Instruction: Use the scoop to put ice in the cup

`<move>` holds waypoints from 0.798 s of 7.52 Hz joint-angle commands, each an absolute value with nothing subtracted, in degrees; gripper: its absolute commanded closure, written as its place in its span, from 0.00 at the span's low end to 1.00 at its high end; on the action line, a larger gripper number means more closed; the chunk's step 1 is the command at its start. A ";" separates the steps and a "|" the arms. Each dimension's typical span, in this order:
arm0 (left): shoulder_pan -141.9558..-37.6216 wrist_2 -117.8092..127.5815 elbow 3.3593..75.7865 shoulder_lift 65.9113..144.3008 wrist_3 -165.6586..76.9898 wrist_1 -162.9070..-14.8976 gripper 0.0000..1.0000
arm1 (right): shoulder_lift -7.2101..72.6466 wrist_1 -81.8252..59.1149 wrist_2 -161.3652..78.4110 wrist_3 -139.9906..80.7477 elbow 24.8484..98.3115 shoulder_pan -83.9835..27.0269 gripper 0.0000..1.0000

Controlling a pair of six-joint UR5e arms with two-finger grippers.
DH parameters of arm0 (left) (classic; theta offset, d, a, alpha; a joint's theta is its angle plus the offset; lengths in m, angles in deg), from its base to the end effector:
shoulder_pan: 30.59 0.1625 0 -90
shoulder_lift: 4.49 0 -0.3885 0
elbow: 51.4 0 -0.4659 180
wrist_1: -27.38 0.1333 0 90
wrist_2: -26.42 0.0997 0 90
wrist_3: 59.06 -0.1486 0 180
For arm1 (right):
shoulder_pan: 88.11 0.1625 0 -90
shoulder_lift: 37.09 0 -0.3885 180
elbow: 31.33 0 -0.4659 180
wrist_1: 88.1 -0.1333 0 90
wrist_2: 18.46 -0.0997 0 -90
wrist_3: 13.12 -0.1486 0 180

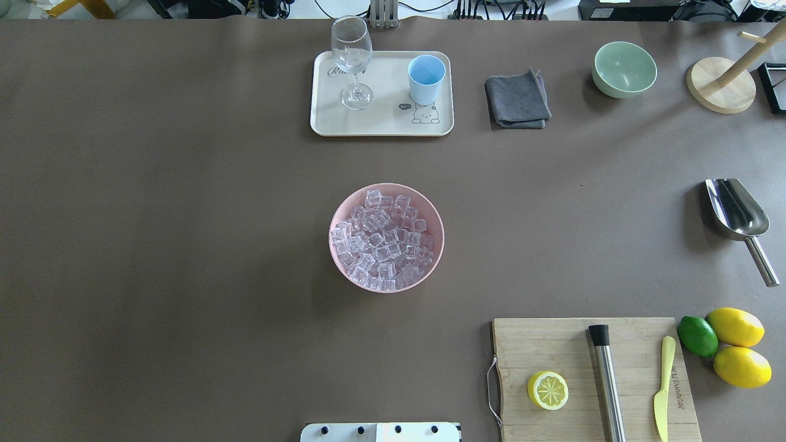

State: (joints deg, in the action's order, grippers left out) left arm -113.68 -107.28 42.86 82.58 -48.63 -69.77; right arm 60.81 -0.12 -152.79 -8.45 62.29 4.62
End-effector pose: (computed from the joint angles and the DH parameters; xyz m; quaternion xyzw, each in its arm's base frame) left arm 0.0370 -0.5600 0.6312 0.0119 0.3773 -0.0009 0.9260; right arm 0.0536 -0.5047 0.6922 0.0061 -0.3776 -0.0082 0.9259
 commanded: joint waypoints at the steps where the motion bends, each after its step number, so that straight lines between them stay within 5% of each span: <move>1: -113.47 -107.00 43.87 84.35 -48.61 -69.83 0.02 | 60.73 -0.12 -152.66 -8.81 62.02 4.61 0.00; 6: -108.91 -104.01 46.42 84.81 -48.61 -80.20 0.02 | 61.00 -0.21 -152.40 -21.63 64.64 4.61 0.00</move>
State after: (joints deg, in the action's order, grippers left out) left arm -110.22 -104.93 45.70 84.51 -48.58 -77.24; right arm 60.85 -0.13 -152.53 -15.30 63.17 4.62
